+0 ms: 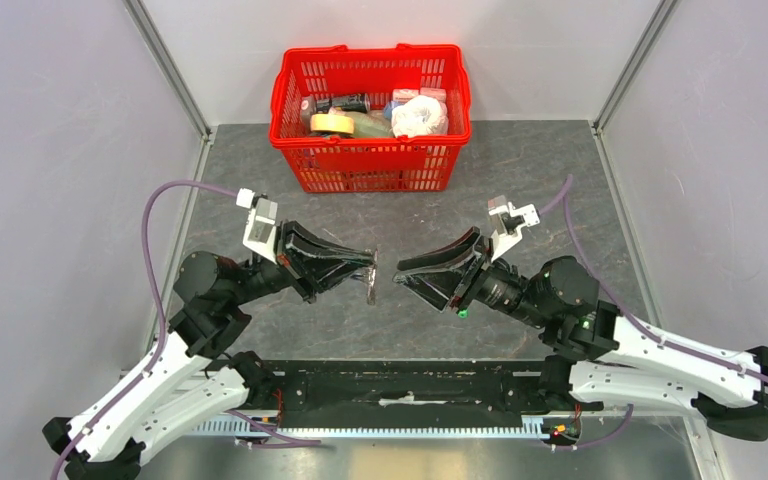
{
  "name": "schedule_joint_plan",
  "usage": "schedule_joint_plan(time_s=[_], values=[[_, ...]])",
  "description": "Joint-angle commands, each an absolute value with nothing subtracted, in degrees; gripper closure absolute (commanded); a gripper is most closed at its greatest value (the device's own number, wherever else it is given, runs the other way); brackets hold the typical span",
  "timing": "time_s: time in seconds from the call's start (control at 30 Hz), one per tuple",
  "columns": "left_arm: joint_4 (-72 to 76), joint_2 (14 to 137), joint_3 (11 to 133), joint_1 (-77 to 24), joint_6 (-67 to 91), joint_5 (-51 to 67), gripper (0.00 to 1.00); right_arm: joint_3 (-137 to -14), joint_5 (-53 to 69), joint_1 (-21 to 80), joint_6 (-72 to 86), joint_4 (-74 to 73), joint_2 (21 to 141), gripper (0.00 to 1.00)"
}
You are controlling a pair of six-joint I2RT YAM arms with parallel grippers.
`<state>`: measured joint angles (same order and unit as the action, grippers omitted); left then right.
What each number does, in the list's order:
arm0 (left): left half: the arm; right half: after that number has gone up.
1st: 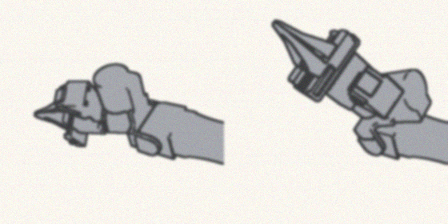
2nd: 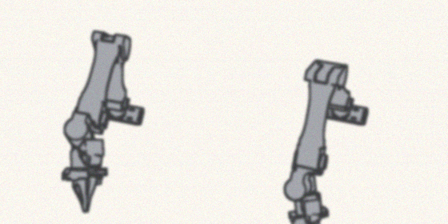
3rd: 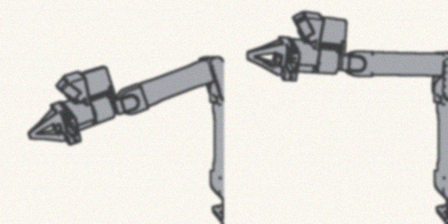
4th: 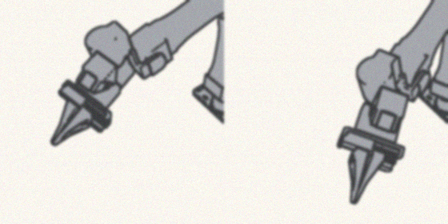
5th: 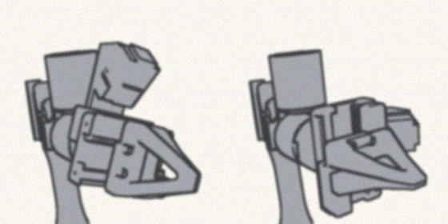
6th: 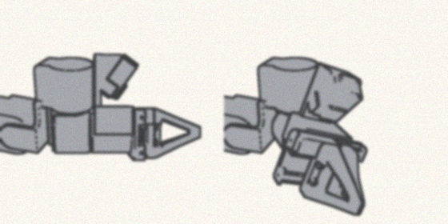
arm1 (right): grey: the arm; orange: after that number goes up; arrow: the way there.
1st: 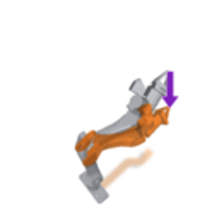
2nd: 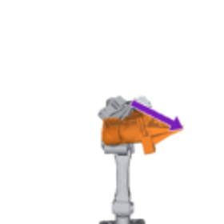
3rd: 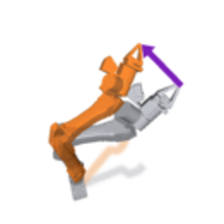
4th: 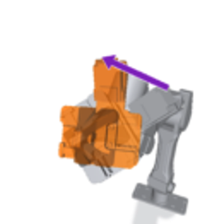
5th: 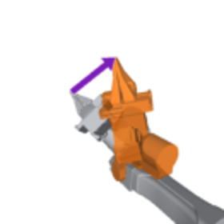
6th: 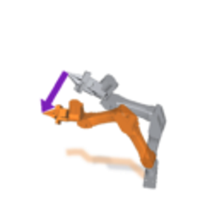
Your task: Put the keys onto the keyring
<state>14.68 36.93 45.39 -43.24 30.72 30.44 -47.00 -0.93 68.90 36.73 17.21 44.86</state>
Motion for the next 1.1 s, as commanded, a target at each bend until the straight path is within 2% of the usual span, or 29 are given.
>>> schedule_joint_plan(time_s=[0.0,0.23,0.5,1.07], values=[[16.59,37.80,48.58,-43.33,32.68,37.47,0.98,-56.90,-1.19,69.26,24.76,0.57,44.65,0.55],[16.30,39.25,47.99,-43.33,33.20,43.76,0.98,-71.81,3.76,69.24,15.11,-20.85,50.70,0.56],[16.32,40.20,47.59,-43.33,34.30,49.92,0.98,-86.07,17.63,69.30,9.11,-38.26,58.56,0.58],[15.95,39.49,44.56,-43.33,33.96,52.40,0.98,-89.11,16.11,69.26,10.58,-39.20,61.41,0.63]])
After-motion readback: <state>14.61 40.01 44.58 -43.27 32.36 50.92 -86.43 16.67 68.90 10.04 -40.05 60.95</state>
